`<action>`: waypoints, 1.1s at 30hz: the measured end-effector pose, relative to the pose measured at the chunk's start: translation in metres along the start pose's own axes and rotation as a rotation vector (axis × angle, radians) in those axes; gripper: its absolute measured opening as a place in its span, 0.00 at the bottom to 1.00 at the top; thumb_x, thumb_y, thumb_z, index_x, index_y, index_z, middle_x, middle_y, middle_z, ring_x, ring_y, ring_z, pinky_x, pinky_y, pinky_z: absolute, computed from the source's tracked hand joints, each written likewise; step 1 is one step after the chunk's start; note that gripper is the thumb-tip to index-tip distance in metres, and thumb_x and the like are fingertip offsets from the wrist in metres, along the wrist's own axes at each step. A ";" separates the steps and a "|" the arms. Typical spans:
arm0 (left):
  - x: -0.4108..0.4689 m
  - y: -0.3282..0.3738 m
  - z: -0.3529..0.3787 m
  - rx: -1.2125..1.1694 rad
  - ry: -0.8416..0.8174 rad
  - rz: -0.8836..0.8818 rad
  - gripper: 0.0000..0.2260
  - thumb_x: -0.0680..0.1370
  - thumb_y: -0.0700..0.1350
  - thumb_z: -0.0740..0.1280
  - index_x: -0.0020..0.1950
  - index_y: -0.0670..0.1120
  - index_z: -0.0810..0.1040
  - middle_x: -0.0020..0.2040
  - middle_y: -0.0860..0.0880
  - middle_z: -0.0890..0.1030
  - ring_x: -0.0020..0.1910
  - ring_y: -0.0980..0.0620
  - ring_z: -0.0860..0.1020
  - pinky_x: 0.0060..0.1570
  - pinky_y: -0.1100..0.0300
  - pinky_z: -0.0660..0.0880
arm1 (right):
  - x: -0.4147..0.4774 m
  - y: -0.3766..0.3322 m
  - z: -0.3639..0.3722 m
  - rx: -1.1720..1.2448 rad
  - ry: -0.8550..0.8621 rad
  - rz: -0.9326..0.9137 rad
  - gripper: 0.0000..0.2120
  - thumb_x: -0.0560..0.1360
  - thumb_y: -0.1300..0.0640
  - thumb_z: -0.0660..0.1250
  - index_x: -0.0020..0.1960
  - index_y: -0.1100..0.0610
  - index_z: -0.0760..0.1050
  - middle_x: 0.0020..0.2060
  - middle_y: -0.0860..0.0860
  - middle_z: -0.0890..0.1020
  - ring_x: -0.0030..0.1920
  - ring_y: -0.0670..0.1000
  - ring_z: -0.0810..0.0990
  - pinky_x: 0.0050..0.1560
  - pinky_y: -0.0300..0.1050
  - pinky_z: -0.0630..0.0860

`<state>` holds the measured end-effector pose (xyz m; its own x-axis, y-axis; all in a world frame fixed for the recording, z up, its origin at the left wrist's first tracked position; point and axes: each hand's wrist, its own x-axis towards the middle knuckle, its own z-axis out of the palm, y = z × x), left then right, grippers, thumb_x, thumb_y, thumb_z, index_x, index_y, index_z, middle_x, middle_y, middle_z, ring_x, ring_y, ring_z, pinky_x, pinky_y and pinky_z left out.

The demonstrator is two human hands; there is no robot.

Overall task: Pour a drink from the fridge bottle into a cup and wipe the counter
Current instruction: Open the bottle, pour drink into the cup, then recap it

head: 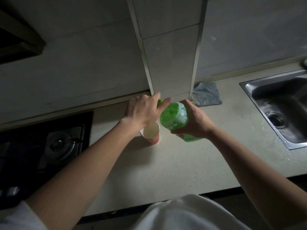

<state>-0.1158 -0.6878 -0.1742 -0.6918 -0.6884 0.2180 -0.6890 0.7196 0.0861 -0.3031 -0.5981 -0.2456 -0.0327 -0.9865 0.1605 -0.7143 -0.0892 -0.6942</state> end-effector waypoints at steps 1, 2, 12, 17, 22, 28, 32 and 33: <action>-0.001 -0.004 -0.004 -0.043 -0.005 0.075 0.24 0.79 0.66 0.48 0.47 0.47 0.69 0.35 0.51 0.77 0.29 0.49 0.75 0.28 0.59 0.66 | 0.001 0.001 -0.003 0.033 -0.016 -0.002 0.40 0.56 0.48 0.84 0.61 0.56 0.68 0.50 0.46 0.76 0.47 0.49 0.77 0.44 0.36 0.74; -0.002 -0.008 -0.009 -0.079 -0.015 0.152 0.23 0.79 0.66 0.49 0.51 0.47 0.68 0.38 0.52 0.77 0.30 0.49 0.75 0.29 0.59 0.67 | 0.001 0.002 -0.006 0.059 -0.029 -0.007 0.40 0.57 0.49 0.84 0.62 0.56 0.68 0.50 0.46 0.76 0.48 0.48 0.78 0.43 0.32 0.72; 0.012 -0.025 -0.016 0.003 0.145 0.467 0.10 0.76 0.46 0.57 0.38 0.47 0.74 0.31 0.48 0.75 0.27 0.44 0.76 0.25 0.59 0.68 | 0.008 -0.013 -0.003 0.126 -0.074 -0.099 0.38 0.57 0.48 0.84 0.60 0.56 0.69 0.48 0.44 0.78 0.45 0.41 0.79 0.43 0.30 0.73; 0.012 -0.015 -0.010 0.067 0.130 0.225 0.22 0.76 0.51 0.50 0.36 0.45 0.79 0.30 0.44 0.80 0.28 0.40 0.78 0.29 0.57 0.69 | 0.005 -0.011 0.004 0.120 -0.014 -0.054 0.38 0.56 0.50 0.84 0.59 0.56 0.69 0.47 0.42 0.76 0.44 0.38 0.76 0.40 0.26 0.70; 0.009 -0.005 -0.013 0.175 -0.017 0.176 0.23 0.83 0.60 0.47 0.46 0.48 0.76 0.40 0.47 0.83 0.38 0.42 0.82 0.34 0.55 0.71 | 0.003 -0.003 0.005 0.089 -0.007 -0.049 0.38 0.56 0.49 0.83 0.59 0.55 0.69 0.49 0.46 0.77 0.45 0.46 0.77 0.42 0.31 0.72; 0.006 -0.019 -0.036 -0.111 -0.077 0.348 0.22 0.77 0.67 0.58 0.62 0.53 0.71 0.55 0.56 0.78 0.43 0.47 0.82 0.42 0.51 0.79 | 0.001 -0.002 0.004 0.155 0.004 -0.015 0.38 0.57 0.49 0.84 0.60 0.54 0.69 0.50 0.45 0.78 0.48 0.40 0.77 0.43 0.29 0.73; 0.006 -0.026 -0.027 -0.044 0.032 0.384 0.19 0.80 0.62 0.56 0.55 0.48 0.74 0.46 0.51 0.81 0.36 0.43 0.81 0.32 0.52 0.77 | 0.004 -0.006 0.003 0.170 0.019 -0.013 0.38 0.56 0.49 0.84 0.59 0.53 0.68 0.49 0.41 0.76 0.47 0.36 0.76 0.42 0.27 0.71; 0.006 -0.025 -0.024 -0.046 0.052 0.375 0.19 0.81 0.61 0.55 0.53 0.47 0.74 0.43 0.50 0.81 0.34 0.42 0.81 0.29 0.53 0.76 | 0.006 -0.008 0.003 0.174 0.022 -0.017 0.38 0.56 0.50 0.85 0.59 0.53 0.69 0.48 0.39 0.76 0.47 0.35 0.76 0.42 0.26 0.71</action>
<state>-0.0975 -0.7071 -0.1516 -0.8814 -0.3713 0.2918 -0.3784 0.9250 0.0340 -0.2957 -0.6033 -0.2412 -0.0385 -0.9816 0.1869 -0.5828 -0.1298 -0.8022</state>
